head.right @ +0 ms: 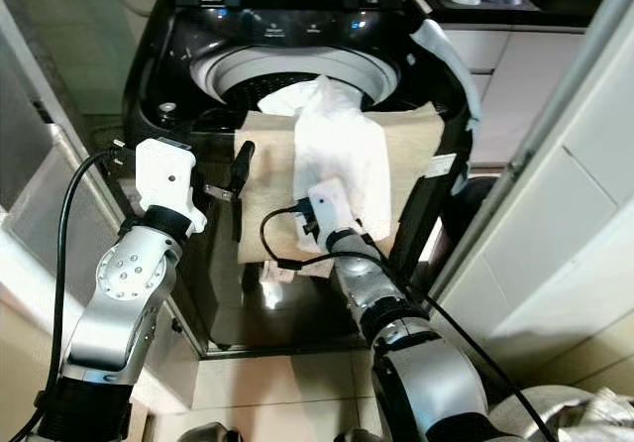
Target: Clothes washing
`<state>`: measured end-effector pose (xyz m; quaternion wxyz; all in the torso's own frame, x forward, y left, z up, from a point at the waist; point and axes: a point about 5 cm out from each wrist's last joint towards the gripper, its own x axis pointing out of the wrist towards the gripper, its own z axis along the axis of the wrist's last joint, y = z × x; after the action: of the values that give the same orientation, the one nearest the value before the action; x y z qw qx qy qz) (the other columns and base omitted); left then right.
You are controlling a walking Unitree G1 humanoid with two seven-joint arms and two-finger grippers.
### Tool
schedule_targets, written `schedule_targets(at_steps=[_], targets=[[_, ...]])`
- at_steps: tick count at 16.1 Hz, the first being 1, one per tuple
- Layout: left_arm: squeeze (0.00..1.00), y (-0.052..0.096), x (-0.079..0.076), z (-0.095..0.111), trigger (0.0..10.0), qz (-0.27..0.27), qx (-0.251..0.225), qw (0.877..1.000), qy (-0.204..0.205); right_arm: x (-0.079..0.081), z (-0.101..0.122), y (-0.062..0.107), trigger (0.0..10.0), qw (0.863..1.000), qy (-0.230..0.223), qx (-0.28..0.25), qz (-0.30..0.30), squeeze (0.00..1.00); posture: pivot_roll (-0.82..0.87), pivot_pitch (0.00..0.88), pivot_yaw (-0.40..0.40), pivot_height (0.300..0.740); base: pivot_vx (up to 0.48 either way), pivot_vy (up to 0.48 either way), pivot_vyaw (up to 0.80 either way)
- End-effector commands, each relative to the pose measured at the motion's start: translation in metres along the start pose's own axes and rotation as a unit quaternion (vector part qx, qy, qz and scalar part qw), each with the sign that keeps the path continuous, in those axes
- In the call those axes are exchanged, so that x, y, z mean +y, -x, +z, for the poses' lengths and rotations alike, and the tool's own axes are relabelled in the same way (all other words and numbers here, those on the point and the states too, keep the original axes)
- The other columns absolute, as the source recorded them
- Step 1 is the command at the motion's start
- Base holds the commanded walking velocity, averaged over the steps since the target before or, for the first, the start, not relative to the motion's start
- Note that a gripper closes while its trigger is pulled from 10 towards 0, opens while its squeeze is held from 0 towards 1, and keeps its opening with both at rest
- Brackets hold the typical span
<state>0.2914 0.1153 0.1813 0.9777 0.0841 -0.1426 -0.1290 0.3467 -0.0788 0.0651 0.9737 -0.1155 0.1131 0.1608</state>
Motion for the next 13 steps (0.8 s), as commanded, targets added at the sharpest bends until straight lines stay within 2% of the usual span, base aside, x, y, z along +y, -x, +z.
schedule_targets(at_steps=[1,5,7,8,10,13], targets=[[0.00,0.000,0.001,0.003,10.0,0.003,-0.004,1.000,-0.003,-0.002,0.001,-0.002,10.0,1.000,0.013,0.012,-0.005,0.00,0.09,0.000,-0.004,0.740,0.000,0.000,0.00],[0.00,-0.001,0.000,0.003,10.0,0.003,-0.004,1.000,-0.003,-0.010,0.018,-0.008,10.0,0.999,0.044,0.004,-0.016,0.00,0.08,0.000,-0.006,0.740,0.000,0.000,0.00],[0.00,-0.002,-0.001,0.003,10.0,0.002,-0.005,1.000,-0.002,-0.017,0.040,-0.014,10.0,0.998,0.052,-0.022,-0.029,0.00,0.08,0.000,-0.004,0.740,0.000,0.000,0.00],[0.00,-0.002,-0.002,0.003,10.0,0.001,-0.005,1.000,-0.002,-0.021,0.059,-0.018,10.0,0.997,0.055,-0.046,-0.037,0.00,0.08,0.000,-0.003,0.740,0.000,0.000,0.00],[0.00,-0.003,-0.002,0.003,10.0,0.000,-0.006,1.000,-0.002,-0.025,0.078,-0.021,10.0,0.995,0.055,-0.072,-0.045,0.00,0.08,0.000,-0.003,0.740,0.000,0.000,0.00],[0.00,-0.004,-0.001,0.004,10.0,0.000,-0.007,1.000,-0.002,-0.033,0.137,-0.024,10.0,0.985,0.058,-0.154,-0.059,0.00,0.08,0.000,-0.003,0.740,0.000,0.000,0.00]])
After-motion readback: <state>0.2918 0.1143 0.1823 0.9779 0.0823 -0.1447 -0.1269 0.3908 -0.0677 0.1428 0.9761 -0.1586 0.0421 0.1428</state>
